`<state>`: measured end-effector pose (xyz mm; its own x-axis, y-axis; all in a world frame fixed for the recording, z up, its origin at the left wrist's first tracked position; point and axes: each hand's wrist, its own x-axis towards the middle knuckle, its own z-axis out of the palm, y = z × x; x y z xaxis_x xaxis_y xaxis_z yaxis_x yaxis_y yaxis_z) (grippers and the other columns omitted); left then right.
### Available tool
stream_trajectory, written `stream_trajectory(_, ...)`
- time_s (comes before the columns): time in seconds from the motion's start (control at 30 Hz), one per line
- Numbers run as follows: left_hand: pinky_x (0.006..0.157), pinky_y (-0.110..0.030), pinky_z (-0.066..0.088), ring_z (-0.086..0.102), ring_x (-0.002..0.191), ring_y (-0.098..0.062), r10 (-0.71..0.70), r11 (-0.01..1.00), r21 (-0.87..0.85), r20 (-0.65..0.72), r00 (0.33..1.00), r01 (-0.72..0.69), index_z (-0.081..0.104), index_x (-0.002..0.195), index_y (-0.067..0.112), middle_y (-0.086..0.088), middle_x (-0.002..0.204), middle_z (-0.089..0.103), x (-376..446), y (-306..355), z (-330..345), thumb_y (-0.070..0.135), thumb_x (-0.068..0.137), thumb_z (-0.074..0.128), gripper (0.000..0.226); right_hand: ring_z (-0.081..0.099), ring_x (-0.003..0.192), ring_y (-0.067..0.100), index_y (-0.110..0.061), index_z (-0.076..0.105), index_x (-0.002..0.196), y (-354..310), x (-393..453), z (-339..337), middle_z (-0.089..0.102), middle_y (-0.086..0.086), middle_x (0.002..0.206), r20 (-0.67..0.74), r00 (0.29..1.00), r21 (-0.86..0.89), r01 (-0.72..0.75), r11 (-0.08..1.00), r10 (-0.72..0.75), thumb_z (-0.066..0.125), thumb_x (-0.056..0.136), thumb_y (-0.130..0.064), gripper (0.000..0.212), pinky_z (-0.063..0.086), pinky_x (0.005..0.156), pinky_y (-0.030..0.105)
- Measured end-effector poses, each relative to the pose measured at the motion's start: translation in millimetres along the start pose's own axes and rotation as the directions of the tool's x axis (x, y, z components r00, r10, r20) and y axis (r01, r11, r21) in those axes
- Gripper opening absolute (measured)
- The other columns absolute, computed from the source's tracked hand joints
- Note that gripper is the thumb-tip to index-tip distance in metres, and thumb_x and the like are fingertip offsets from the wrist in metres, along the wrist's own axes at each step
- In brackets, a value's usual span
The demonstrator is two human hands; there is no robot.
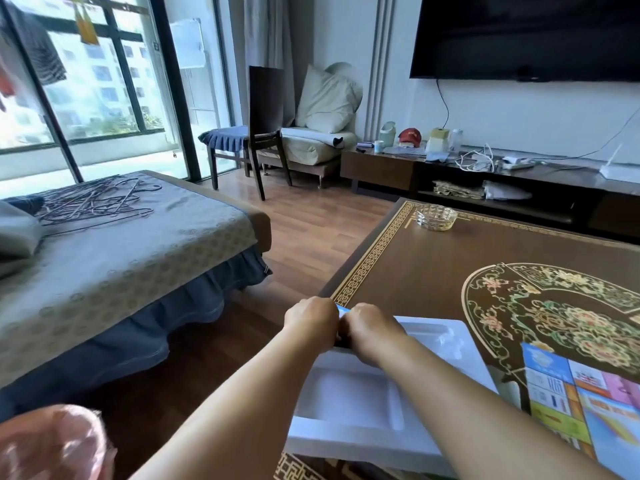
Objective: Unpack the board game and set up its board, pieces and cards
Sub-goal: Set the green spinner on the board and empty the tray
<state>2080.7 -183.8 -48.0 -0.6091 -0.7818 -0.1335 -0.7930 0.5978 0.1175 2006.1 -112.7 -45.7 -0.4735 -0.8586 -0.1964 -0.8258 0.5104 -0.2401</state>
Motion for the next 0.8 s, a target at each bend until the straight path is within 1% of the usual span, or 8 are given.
stream_trajectory(0.07,0.078,-0.031,0.044,0.058,0.109,-0.028,0.025,0.999,0.028,0.024,0.999,-0.026,0.059,0.112,0.011,-0.007,0.117,0.062,2,3,1,0.012,0.086,0.057,0.026,0.057,0.104,0.031,-0.014,0.059,0.107,-2,1,-3,0.060,0.008,0.112,-0.006,1.000,-0.059,0.017,0.998,-0.017,0.058,0.089,-0.016,0.018,0.036,0.073,0.027)
stream_trajectory(0.17,0.079,-0.032,0.044,0.057,0.110,-0.028,0.033,0.998,0.051,0.053,0.998,-0.036,0.058,0.113,0.010,-0.007,0.118,0.061,1,5,-1,0.010,0.085,0.058,0.028,0.058,0.109,0.030,-0.011,0.058,0.113,-4,1,-5,0.062,0.008,0.118,0.004,0.998,-0.144,0.055,0.988,-0.055,0.057,0.089,-0.015,0.024,0.037,0.075,0.028)
stream_trajectory(0.33,0.078,-0.033,0.046,0.059,0.105,-0.029,0.032,0.999,0.013,0.035,0.999,-0.033,0.058,0.107,0.008,-0.008,0.112,0.062,-5,3,-2,0.013,0.085,0.055,0.022,0.055,0.108,0.032,-0.010,0.056,0.108,3,-5,-5,0.057,0.011,0.116,-0.029,0.986,-0.190,0.154,0.970,-0.162,0.053,0.091,-0.013,0.018,0.033,0.072,0.029)
stream_trajectory(0.43,0.073,-0.033,0.046,0.061,0.099,-0.031,0.012,0.996,-0.087,0.003,1.000,-0.011,0.061,0.099,0.007,-0.012,0.107,0.063,-11,2,-6,0.019,0.086,0.052,0.020,0.054,0.110,0.032,-0.009,0.057,0.108,8,-9,-6,0.056,0.014,0.118,-0.025,0.986,-0.169,0.159,0.973,-0.166,0.053,0.091,-0.016,0.019,0.039,0.078,0.032)
stream_trajectory(0.53,0.071,-0.032,0.043,0.060,0.099,-0.031,0.035,0.992,-0.121,-0.014,0.999,-0.037,0.059,0.105,0.009,-0.011,0.109,0.063,-22,2,-9,0.024,0.089,0.050,0.023,0.054,0.114,0.031,-0.018,0.058,0.114,13,-17,-8,0.056,0.012,0.124,-0.008,0.989,-0.112,0.148,0.983,-0.150,0.060,0.090,-0.027,0.026,0.042,0.087,0.031)
stream_trajectory(0.63,0.070,-0.030,0.042,0.060,0.100,-0.028,0.053,0.990,-0.129,-0.019,0.998,-0.055,0.056,0.107,0.009,-0.010,0.110,0.062,-29,1,-6,0.027,0.091,0.048,0.025,0.049,0.121,0.028,-0.028,0.060,0.121,14,-21,-11,0.052,0.007,0.131,0.025,0.985,-0.127,0.172,0.977,-0.170,0.062,0.089,-0.029,0.032,0.040,0.092,0.029)
stream_trajectory(0.73,0.075,-0.030,0.044,0.060,0.103,-0.027,0.049,0.987,-0.149,-0.058,0.997,-0.057,0.053,0.114,0.007,-0.009,0.113,0.062,-36,2,-3,0.025,0.092,0.048,0.028,0.048,0.118,0.030,-0.019,0.061,0.119,10,-25,-11,0.050,0.011,0.128,0.030,0.975,-0.213,0.221,0.952,-0.219,0.057,0.092,-0.026,0.029,0.041,0.087,0.030)
stream_trajectory(0.8,0.079,-0.031,0.046,0.059,0.105,-0.027,0.038,0.985,-0.167,-0.097,0.995,-0.054,0.050,0.117,0.008,-0.009,0.114,0.063,-38,2,3,0.022,0.093,0.049,0.028,0.047,0.119,0.030,-0.014,0.058,0.123,10,-24,-9,0.049,0.011,0.128,0.052,0.978,-0.218,0.209,0.953,-0.203,0.052,0.094,-0.024,0.032,0.041,0.088,0.032)
